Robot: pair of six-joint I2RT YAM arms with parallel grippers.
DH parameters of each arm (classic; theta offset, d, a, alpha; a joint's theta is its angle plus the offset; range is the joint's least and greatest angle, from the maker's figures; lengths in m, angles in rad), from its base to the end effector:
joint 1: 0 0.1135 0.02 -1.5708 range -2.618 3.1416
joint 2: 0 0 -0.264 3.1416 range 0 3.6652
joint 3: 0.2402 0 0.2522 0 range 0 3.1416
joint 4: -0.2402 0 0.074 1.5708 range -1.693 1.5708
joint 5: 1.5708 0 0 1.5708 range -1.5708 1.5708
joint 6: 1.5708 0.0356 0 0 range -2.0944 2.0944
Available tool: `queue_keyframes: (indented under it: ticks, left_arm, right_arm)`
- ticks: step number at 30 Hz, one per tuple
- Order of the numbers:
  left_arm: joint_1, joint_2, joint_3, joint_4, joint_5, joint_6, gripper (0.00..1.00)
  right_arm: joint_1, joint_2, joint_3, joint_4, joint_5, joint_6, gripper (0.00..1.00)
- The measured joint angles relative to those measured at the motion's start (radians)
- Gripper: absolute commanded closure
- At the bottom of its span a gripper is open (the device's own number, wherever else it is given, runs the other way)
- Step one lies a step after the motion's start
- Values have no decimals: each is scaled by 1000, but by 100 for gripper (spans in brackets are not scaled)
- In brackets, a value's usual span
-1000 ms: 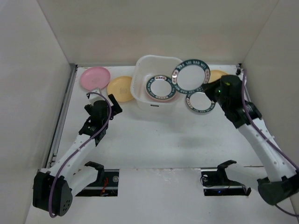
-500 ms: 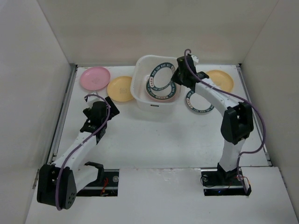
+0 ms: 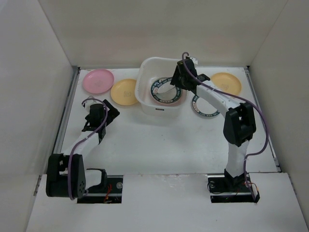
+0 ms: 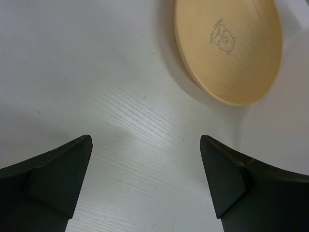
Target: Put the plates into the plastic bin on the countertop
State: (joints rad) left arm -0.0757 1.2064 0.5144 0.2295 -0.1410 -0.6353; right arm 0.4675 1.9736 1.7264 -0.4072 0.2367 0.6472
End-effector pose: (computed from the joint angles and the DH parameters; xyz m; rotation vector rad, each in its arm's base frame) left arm 0.2502 -0.0140 0.2013 -0.6490 1.9359 -0.3043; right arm 0.4161 0.2007 0.2885 0.3294 2.2026 0.3556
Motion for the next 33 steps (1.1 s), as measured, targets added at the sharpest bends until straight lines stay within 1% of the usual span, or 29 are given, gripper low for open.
queue_keyframes:
  ticks: [2, 4, 8, 10, 13, 18, 22, 25, 33]
  left_arm:
    - [23, 14, 0, 30, 31, -27, 10]
    - [39, 29, 0, 53, 55, -51, 13]
    - [61, 63, 0, 93, 93, -97, 16]
    - [67, 85, 1, 111, 109, -118, 17]
    - [71, 125, 14, 128, 123, -145, 20]
    - [71, 244, 93, 152, 137, -179, 29]
    - [71, 364, 180, 179, 146, -206, 38]
    - [71, 443, 235, 193, 153, -226, 45]
    - [69, 618, 373, 200, 160, -271, 63]
  right_arm:
    - [9, -4, -6, 2, 17, -21, 37]
    - [21, -19, -21, 9, 34, -43, 31]
    - [53, -85, -63, 31, 61, -96, 26]
    - [68, -138, -94, 42, 76, -122, 25]
    - [88, -229, -148, 67, 96, -155, 24]
    - [117, -430, -315, 141, 117, -185, 23]
    - [134, -600, -488, 201, 120, -192, 22]
    - [137, -697, -581, 216, 120, -200, 22]
    - [137, -854, -715, 238, 124, -214, 23]
